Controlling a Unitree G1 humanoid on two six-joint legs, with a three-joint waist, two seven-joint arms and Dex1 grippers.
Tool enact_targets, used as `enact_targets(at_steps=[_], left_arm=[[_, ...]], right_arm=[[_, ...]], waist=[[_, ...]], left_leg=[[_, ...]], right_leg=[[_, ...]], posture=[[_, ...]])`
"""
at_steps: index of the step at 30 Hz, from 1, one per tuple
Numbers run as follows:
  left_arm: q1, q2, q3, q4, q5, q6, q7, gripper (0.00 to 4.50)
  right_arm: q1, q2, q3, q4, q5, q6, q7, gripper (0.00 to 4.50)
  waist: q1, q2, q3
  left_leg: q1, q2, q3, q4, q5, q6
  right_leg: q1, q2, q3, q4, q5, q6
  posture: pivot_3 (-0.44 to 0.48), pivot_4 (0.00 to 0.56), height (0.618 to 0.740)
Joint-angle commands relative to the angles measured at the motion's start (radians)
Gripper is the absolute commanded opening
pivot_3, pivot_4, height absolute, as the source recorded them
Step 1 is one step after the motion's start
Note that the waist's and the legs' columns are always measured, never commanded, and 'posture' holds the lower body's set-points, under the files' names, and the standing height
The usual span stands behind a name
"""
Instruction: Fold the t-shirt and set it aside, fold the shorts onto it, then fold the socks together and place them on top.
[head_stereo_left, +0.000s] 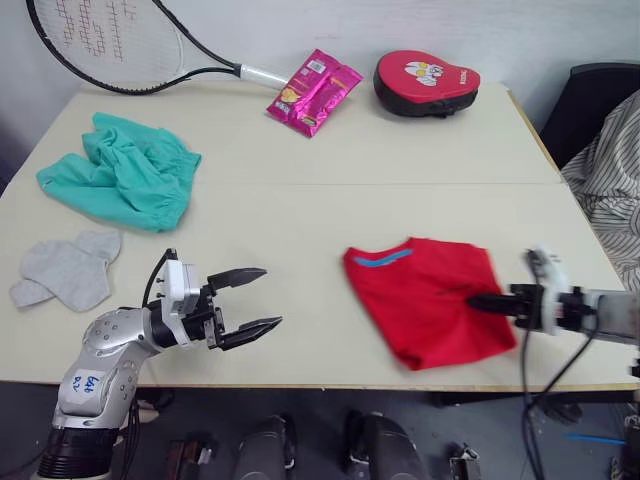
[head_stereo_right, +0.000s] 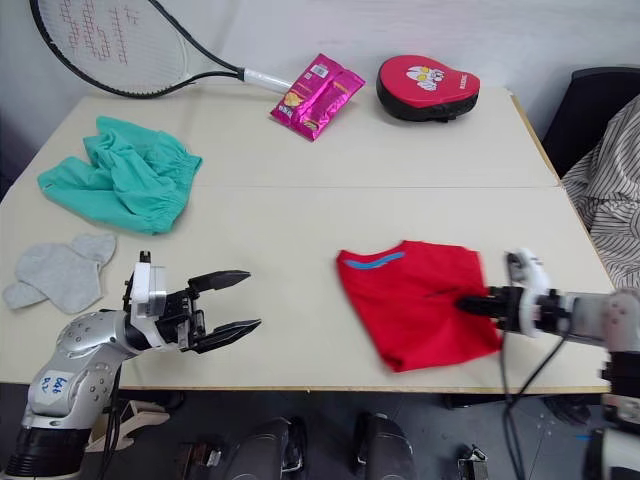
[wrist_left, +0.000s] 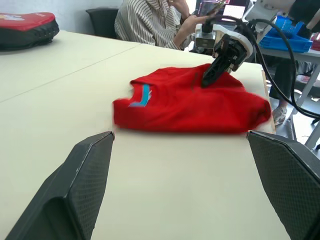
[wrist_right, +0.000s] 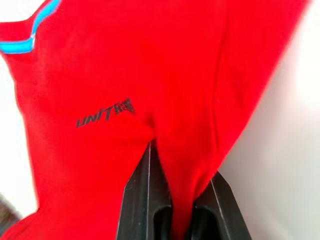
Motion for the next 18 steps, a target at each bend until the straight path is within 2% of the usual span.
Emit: enact_targets(at_steps=[1,5,12,13,14,18], left_arm=[[-0.005,0.025,0.005,-0.051,-0.023,0.001,-0.032,4.47],[-0.012,0.039,0.031,-0.039,-0.024,0.014,-0.023,4.47],[0.000,0.065,0.057,-0.057,-0.032,0.030,-0.023,4.47],[0.003,0.067,0.057,-0.060,-0.034,0.034,-0.026,4.50],[0.010,0.073,0.063,-0.065,-0.036,0.040,-0.027,4.50],[0.036,0.103,0.096,-0.067,-0.036,0.048,-0.030,4.50]], right_arm=[[-0.006,-0.088,0.050,0.204,-0.136,-0.228,0.098,0.00],[-0.073,-0.116,0.096,0.316,-0.183,-0.266,0.171,0.00],[-0.102,-0.115,0.136,0.302,-0.188,-0.185,0.271,0.00],[-0.099,-0.121,0.137,0.297,-0.186,-0.183,0.288,0.52],[-0.087,-0.133,0.136,0.288,-0.199,-0.203,0.288,0.71],[-0.020,-0.205,0.129,0.263,-0.268,-0.339,0.297,2.01]], waist=[[-0.001,0.000,0.000],[-0.005,0.000,0.000],[-0.004,0.000,0.000],[-0.004,0.000,0.000],[-0.004,0.000,0.000],[0.001,0.000,0.000]], left_leg=[[0.000,0.000,0.000,0.000,0.000,0.000],[0.001,0.000,0.001,0.001,0.000,-0.001],[0.001,0.002,0.000,0.000,-0.001,-0.005],[0.001,0.002,0.000,0.000,-0.001,-0.005],[0.001,0.002,0.000,0.000,-0.001,-0.005],[0.001,0.002,0.000,0.000,-0.001,-0.005]], right_leg=[[0.000,0.000,0.000,0.000,0.000,0.000],[0.001,0.000,0.001,0.000,0.000,0.001],[0.000,0.001,0.000,0.000,0.001,0.000],[0.000,0.001,0.000,0.000,0.001,0.000],[0.000,0.001,0.000,0.000,0.001,0.000],[0.000,0.001,0.000,0.000,0.000,0.000]], posture=[[0.000,0.150,0.740],[0.000,0.150,0.740],[0.000,0.150,0.740],[0.000,0.150,0.740],[0.000,0.150,0.740],[0.000,0.150,0.740]])
